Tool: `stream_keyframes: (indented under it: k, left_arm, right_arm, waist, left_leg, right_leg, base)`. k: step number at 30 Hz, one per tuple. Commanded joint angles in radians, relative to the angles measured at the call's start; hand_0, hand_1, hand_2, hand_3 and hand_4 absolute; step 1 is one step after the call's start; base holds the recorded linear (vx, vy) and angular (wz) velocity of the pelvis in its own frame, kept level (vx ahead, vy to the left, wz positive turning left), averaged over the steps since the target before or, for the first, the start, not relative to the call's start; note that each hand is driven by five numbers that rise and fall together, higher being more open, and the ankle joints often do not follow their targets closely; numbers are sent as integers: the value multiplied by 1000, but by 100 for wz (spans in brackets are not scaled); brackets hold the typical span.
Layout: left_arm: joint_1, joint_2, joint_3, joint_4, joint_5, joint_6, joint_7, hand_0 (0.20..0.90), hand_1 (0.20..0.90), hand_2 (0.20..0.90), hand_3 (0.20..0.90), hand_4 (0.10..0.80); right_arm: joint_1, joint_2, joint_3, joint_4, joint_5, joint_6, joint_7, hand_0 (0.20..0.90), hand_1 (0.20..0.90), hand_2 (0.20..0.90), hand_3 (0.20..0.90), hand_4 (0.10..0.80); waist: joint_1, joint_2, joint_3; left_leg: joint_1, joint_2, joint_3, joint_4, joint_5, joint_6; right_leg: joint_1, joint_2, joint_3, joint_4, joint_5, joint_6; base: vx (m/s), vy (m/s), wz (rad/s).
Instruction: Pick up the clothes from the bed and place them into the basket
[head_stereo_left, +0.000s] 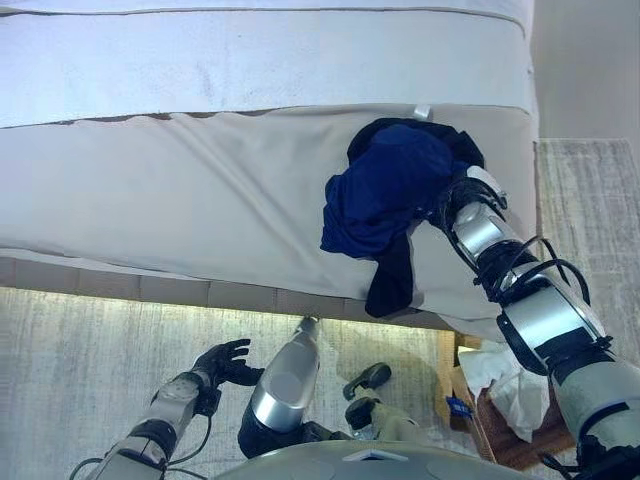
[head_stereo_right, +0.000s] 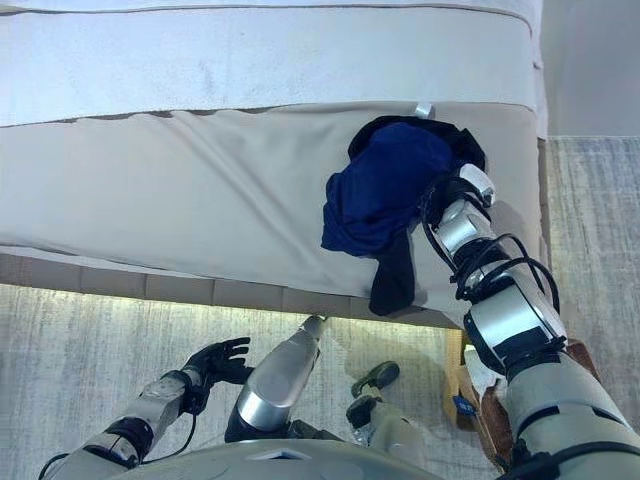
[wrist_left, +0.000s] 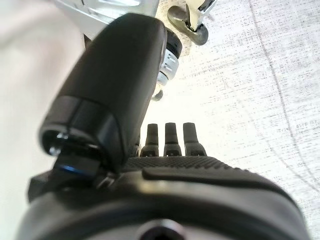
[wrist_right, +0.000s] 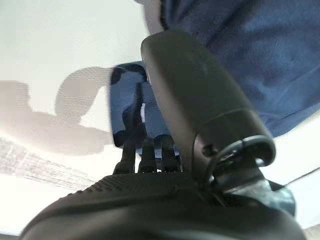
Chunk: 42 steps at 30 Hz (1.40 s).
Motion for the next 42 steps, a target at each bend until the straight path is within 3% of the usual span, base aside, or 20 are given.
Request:
stream_keyframes:
  k: [1,2,9,12,14,16,18,26,28,30,31,32,34,36,39,42]
  left_arm:
    - [21,8,-54,-13,-48,-47,-18,900,900,900,900,800]
    - [20,4,-54,-16,-51,-49,-18,900,900,900,900,800]
    - [47,-35,-57,-41,-73,-83,8,900,900,900,900,800]
    - [68,-51,-50,-22,-75,-112,22,900,900,900,900,800]
    - [77,-56,-42,-15,-73,-116,23,900,900,900,900,800]
    - [99,-64,-25,4,-65,-128,21,900,900,900,900,800]
    - [120,-70,-7,18,-50,-131,17,900,900,900,900,800]
    - [170,-69,23,57,15,-105,27,900,900,900,900,800]
    - [167,-67,32,62,35,-83,25,900,900,900,900,800]
    - [161,-63,43,62,51,-57,19,900,900,900,900,800]
    - [160,-60,55,59,56,-43,12,900,900,900,900,800]
    - [155,-48,66,50,45,-25,2,900,900,900,900,800]
    - [154,-36,63,39,26,-17,-1,900,900,900,900,800]
    - [146,-27,50,18,8,-7,-2,900,900,900,900,800]
    - [127,-35,24,11,18,-12,-4,900,900,900,900,800]
    - [111,-35,4,10,45,-19,-14,900,900,900,900,800]
  right_arm:
    - [-136,-40,34,-70,67,-64,-134,349,349,349,258,158]
    - [-136,-36,27,-82,109,-95,-168,300,300,300,200,100]
    - [-96,-4,-91,-418,173,-322,-392,300,300,300,200,100]
    - [-53,16,-175,-667,103,-452,-484,300,300,300,200,100]
    - [-33,17,-203,-767,81,-473,-500,300,300,300,200,100]
    - [5,6,-244,-909,5,-555,-559,300,300,300,200,100]
    - [37,-26,-275,-1011,-36,-583,-590,300,300,300,200,100]
    - [113,-166,-348,-1136,22,-576,-664,300,300,300,200,100]
    - [130,-183,-355,-1127,43,-554,-630,300,300,300,200,100]
    - [147,-199,-337,-1098,113,-504,-514,300,300,300,200,100]
    - [169,-205,-314,-1069,157,-443,-365,472,472,472,400,300]
    - [206,-233,-265,-1037,166,-346,-165,900,900,900,900,800]
    - [232,-264,-226,-1015,210,-299,-49,900,900,900,900,800]
    - [253,-264,-184,-917,140,-300,79,900,900,900,900,800]
    - [235,-213,-130,-793,90,-285,124,900,900,900,900,800]
    - [197,-145,-86,-661,50,-252,66,900,900,900,900,800]
  waist:
    - [-10,16,-8]
    - [-12,19,-6]
    - [-58,22,-1]
    - [-90,9,-17]
    - [-103,4,-29]
    - [-125,-2,-56]
    - [-143,-2,-85]
    - [-184,-28,-194]
    - [-193,-31,-216]
    - [-200,-34,-234]
    - [-207,-38,-244]
    - [-218,-45,-256]
    - [-222,-53,-259]
    - [-217,-69,-249]
    - [-190,-73,-228]
    - [-145,-68,-195]
  left_leg:
    - [-35,-27,-5,101,-158,67]
    - [-36,-27,-2,100,-157,68]
    - [-18,-18,35,75,-158,79]
    - [11,-7,60,55,-164,87]
    - [26,-4,70,46,-167,90]
    - [55,3,91,33,-175,95]
    - [69,6,113,27,-161,103]
    - [154,28,164,-21,-174,93]
    - [167,28,171,-23,-180,88]
    - [177,28,176,-15,-189,82]
    - [183,28,181,-12,-193,78]
    - [181,30,188,-4,-191,74]
    - [180,35,197,5,-192,74]
    - [174,39,198,33,-199,69]
    - [157,34,170,62,-199,69]
    - [138,22,121,89,-198,69]
  right_leg:
    - [-17,-3,30,151,-116,-54]
    - [-19,-5,31,152,-114,-53]
    - [-37,-11,67,148,-101,-45]
    - [-35,-8,95,143,-98,-41]
    - [-32,-5,106,139,-96,-38]
    - [-24,-1,124,131,-96,-31]
    - [-19,-2,123,118,-74,-28]
    - [35,22,150,69,-72,-16]
    - [43,23,152,62,-72,-16]
    - [51,24,156,53,-69,-16]
    - [51,25,160,51,-68,-17]
    - [50,27,163,44,-62,-20]
    - [53,30,166,40,-60,-25]
    - [62,36,161,51,-66,-35]
    - [73,32,138,65,-73,-43]
    - [93,26,104,91,-88,-52]
  base:
    - [20,88,4]
    - [15,85,3]
    - [15,62,-6]
    - [49,25,-15]
    - [64,24,-25]
    - [87,33,-38]
    - [23,64,-26]
    - [82,-64,-26]
    - [62,-64,-22]
    - [66,-35,-15]
    - [55,-41,-29]
    - [53,-52,-26]
    - [21,-58,-16]
    - [16,-53,-12]
    - [-1,-2,0]
    - [29,10,38]
